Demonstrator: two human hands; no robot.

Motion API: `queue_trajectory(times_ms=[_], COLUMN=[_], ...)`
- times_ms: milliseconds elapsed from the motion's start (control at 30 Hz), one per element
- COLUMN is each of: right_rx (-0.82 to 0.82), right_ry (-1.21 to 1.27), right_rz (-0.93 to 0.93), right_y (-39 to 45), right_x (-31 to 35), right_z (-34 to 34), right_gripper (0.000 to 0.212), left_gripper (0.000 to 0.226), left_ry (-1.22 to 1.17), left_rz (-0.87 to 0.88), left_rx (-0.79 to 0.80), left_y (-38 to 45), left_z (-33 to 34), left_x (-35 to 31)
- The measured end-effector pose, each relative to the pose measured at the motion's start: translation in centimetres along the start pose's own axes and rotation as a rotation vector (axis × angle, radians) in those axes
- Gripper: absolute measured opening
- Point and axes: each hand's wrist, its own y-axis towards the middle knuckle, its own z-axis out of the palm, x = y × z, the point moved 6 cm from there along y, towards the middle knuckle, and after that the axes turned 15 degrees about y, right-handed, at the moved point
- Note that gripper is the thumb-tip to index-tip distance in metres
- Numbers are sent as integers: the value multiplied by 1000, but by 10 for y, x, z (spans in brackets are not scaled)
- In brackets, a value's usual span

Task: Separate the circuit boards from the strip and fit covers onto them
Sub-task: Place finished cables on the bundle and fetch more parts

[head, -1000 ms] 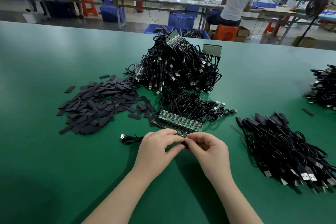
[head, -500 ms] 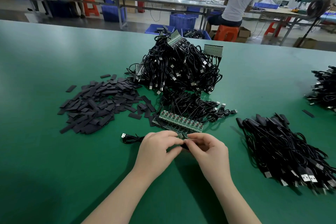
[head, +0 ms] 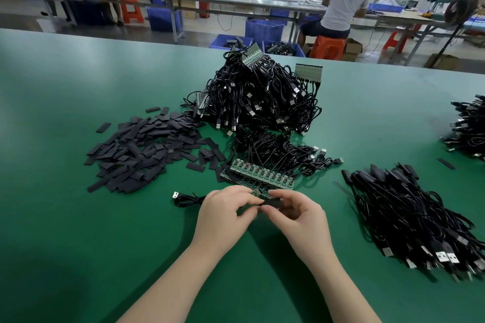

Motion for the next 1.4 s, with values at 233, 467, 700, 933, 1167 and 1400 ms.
queue_trajectory(times_ms=[233, 467, 700, 933, 1167, 1400], right_rx=[132, 73, 57, 19, -83, -72], right_ry=[-21, -45, 99, 145, 204, 136], right_rz=[-30, -117, -111, -100, -122, -199], right_y=[1, -1, -1, 0, 0, -5], right_x=[7, 14, 13, 13, 10, 14], right_z=[3, -2, 0, -3, -9, -1], right_gripper=[29, 18, 27, 19, 18, 27], left_gripper=[12, 17, 21, 17, 35, 29], left_ry=[-93, -127, -201, -188, -95, -20], left_rz=[55, 101, 61, 60, -60, -39], left_rx=[33, 106, 38, 42, 58, 44], left_y=[2, 2, 0, 1, -4, -3], left_z=[-2, 0, -3, -3, 0, 0], left_x=[-2, -9, -6, -7, 5, 3])
